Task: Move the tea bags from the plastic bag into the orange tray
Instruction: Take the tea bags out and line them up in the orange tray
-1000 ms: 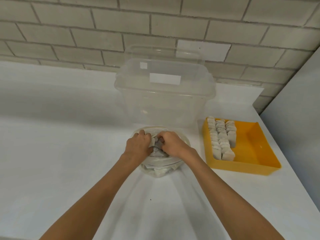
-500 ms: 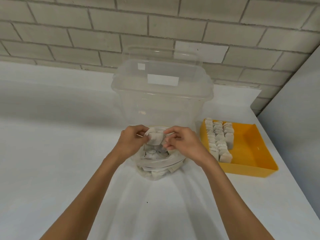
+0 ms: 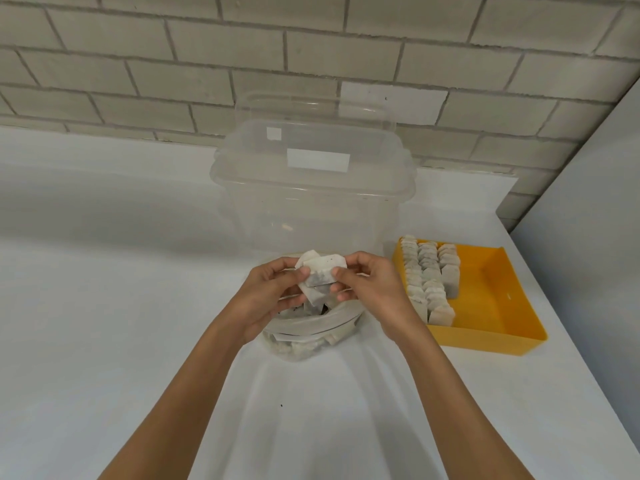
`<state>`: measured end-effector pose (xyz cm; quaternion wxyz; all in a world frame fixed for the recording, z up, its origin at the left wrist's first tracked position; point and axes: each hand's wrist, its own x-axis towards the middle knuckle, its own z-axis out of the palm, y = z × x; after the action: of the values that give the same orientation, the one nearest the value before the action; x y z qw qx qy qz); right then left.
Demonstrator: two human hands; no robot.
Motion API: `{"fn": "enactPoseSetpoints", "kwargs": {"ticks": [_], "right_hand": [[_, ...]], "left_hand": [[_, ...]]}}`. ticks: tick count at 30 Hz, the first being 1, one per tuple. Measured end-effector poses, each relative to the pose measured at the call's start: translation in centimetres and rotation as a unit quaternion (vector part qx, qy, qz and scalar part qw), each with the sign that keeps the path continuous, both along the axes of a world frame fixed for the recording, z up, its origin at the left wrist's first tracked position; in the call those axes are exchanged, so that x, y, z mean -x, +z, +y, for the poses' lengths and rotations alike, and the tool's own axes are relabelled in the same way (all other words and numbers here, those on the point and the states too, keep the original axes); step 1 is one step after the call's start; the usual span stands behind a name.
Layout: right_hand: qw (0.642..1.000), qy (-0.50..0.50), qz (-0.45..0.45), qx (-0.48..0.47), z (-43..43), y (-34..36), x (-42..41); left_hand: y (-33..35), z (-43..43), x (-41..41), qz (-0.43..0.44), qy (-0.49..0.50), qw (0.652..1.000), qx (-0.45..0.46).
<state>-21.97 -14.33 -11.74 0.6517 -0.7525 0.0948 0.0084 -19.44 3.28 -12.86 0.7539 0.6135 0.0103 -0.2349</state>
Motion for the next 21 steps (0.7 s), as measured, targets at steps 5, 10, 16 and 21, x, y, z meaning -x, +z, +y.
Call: {"fn": "enactPoseSetpoints", "kwargs": {"ticks": [5, 10, 16, 21], "right_hand": [[0.999, 0.009, -0.046, 0.025, -0.8, 1.3, -0.7], [0.993, 0.033, -0.100, 0.047, -2.1, 3.9, -1.2], [0.989, 0.100, -0.071, 0.086, -5.3, 7.4, -1.0], [0.968, 0.040, -0.123, 0.213, -7.9, 9.2, -0.9]], "left_hand": [[0.0, -0.6, -0.2, 0.035, 0.020, 0.998, 0.041], [0.2, -1.2, -0.7, 0.051, 0.040, 0.996, 0.057], [1.3, -3.3, -1.2, 0.020, 0.012, 0.999, 0.025], [2.5, -6.0, -1.8, -0.008, -0.020, 1.000, 0.013]]}}
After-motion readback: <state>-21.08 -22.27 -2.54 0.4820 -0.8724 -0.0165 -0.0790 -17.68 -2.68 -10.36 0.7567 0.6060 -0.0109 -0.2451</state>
